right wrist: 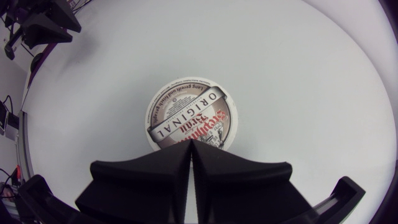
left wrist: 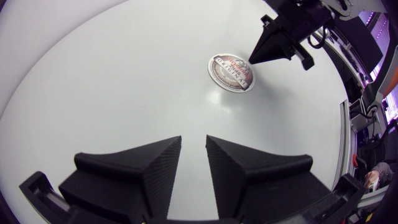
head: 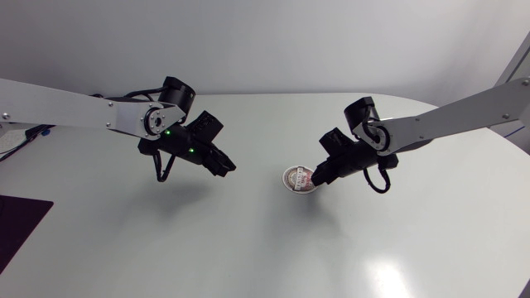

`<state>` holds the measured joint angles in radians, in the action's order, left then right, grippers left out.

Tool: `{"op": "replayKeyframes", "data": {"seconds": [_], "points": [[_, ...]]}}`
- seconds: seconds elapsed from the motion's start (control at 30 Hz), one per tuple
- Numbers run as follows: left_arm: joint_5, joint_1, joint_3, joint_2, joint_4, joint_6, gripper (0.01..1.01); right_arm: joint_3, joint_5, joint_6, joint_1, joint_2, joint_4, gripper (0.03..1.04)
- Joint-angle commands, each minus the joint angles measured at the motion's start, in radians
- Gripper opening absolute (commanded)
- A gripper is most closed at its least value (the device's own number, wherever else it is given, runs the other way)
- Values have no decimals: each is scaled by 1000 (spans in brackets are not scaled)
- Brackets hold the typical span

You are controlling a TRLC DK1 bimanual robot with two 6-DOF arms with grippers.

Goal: Turn the coaster over.

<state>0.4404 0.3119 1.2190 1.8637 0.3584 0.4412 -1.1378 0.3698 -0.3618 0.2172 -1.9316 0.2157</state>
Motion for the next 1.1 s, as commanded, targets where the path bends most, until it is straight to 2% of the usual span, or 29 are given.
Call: {"op": "replayKeyframes", "data": {"seconds": [0.0,0.23,0.77,0.97,1.07], "points": [[37,3,42,31,17,21,223,-39,0,-32,4,-53,37,46],[69,-8,63,54,60,24,200,-57,1,-32,22,-86,93,46],[89,-25,114,106,114,24,234,-17,3,-31,200,-29,131,48],[92,-25,117,106,114,27,234,-17,0,-29,166,62,129,46],[93,-25,123,107,114,27,234,-42,-2,-35,128,48,128,46]]}}
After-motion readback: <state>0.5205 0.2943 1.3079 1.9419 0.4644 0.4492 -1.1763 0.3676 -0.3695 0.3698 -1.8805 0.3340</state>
